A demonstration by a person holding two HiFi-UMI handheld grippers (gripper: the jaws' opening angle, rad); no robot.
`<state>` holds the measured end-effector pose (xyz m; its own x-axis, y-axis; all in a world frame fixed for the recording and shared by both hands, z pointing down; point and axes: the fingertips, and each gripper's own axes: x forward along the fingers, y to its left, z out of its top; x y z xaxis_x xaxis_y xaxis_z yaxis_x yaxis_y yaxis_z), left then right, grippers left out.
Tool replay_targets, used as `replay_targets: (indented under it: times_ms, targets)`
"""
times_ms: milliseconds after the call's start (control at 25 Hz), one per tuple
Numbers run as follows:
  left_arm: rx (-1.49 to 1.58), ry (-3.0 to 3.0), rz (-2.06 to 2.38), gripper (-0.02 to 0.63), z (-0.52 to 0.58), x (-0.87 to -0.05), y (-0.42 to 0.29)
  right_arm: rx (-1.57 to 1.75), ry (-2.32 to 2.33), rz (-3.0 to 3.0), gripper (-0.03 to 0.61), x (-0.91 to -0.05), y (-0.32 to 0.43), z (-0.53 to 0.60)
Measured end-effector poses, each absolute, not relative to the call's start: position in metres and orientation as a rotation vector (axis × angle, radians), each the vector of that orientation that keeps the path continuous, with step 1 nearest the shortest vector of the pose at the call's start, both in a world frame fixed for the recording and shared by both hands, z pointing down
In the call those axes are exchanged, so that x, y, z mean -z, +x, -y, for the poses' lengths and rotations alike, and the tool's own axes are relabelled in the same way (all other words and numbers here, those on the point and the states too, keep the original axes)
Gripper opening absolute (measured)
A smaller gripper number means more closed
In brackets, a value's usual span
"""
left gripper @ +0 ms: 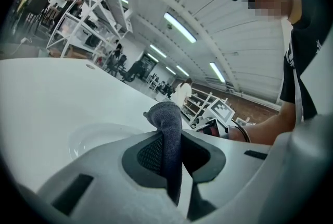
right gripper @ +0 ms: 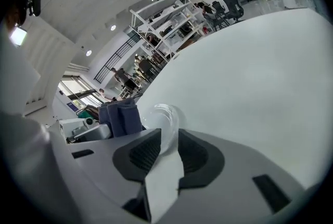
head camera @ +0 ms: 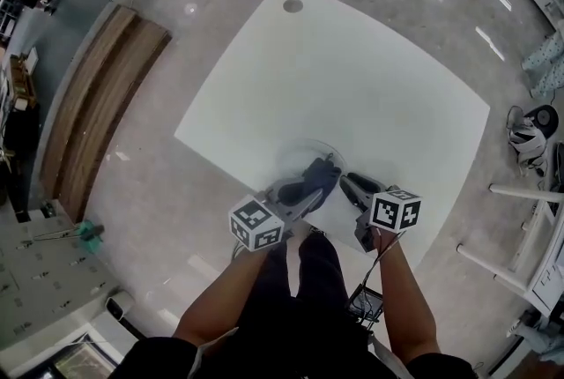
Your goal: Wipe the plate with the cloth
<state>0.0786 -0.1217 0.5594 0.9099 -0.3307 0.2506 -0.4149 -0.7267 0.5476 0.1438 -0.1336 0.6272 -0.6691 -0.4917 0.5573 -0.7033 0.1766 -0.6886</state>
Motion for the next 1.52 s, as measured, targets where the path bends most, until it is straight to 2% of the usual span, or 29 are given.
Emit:
replay_targets:
  times_ms: [440, 800, 1240, 1520]
  targets:
    - [-0.424, 2.263, 0.525, 0.051, 0.143, -0.592, 0.1, -1.623, 1.093, 2.085, 0.056, -0.646, 0.142, 0.142]
    - [-0.817, 2.186, 0.546, 0.051, 0.151, -0.62, 0.107, -1.689, 1.078, 2.079, 0.038, -0.647, 0.139, 0.143]
    - [-1.141, 2.231, 0.571, 0.051, 0.162, -0.636, 0.076, -1.707, 1.074, 2.074, 0.035, -0.646, 0.138, 0.144]
    - [-1.195, 2.222, 0.657, 0.051, 0.18, -0.635, 0.04, -1.716, 1.084, 2.065, 0.034, -0.646, 0.139, 0.146]
